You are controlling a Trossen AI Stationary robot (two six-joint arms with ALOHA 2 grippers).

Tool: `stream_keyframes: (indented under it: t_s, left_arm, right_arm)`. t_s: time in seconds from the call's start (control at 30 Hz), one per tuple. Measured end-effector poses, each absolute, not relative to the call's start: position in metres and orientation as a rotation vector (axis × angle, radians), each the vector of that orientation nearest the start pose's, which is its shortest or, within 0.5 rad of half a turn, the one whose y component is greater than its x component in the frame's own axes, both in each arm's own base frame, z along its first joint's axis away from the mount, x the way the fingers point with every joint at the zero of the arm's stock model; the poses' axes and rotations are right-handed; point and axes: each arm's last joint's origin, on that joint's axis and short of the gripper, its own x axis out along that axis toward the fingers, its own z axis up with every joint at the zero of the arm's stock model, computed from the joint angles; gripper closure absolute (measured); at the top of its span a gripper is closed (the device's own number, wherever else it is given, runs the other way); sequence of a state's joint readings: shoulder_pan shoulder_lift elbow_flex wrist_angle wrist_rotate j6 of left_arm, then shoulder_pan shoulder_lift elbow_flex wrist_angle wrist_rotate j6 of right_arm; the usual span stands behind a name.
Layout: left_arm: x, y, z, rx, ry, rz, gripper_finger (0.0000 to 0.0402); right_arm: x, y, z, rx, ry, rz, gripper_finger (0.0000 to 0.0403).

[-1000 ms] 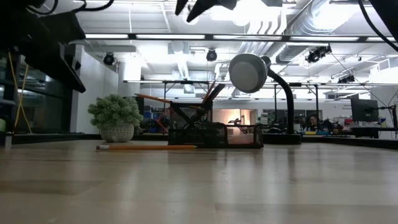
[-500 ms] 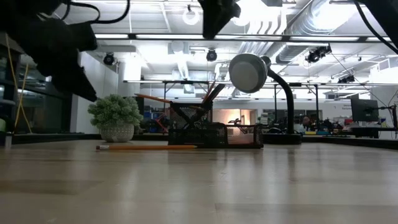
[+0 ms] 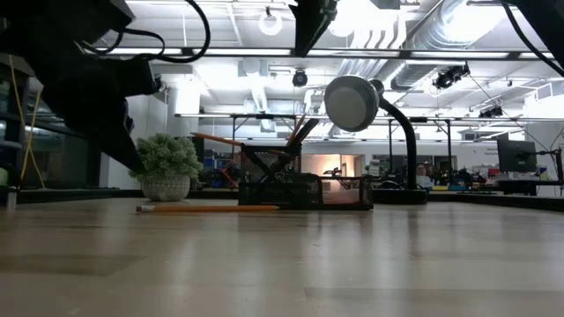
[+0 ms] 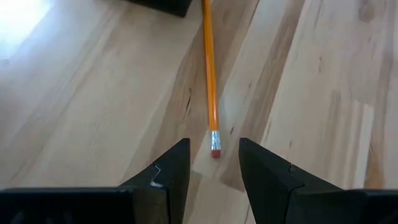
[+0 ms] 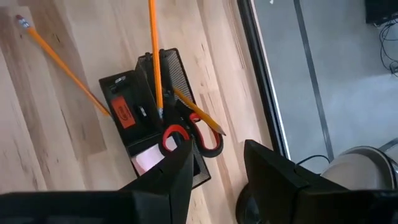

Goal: Pick and place office supplies into organizer
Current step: Put the pencil into the desk organizer

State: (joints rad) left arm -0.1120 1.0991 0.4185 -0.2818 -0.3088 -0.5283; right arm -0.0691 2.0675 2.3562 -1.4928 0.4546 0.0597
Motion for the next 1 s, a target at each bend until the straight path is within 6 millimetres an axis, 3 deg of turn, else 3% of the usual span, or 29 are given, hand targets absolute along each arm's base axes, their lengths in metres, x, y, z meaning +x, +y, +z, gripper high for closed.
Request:
stream_keyframes:
  t_s: [0.67, 1.0]
  left_arm:
    - [0.192, -0.014, 0.135, -0.208, 0.991, 0.359, 0.0275]
    - [0.195, -0.014, 0.137, -0.205, 0.952, 0.373, 0.0275]
  right_arm:
    - [0.403, -0.085, 0.381, -0.033, 1.033, -0.498, 0.0265]
    - [0.404, -0.092, 0.383, -0.004, 0.999, -0.506, 0.0265]
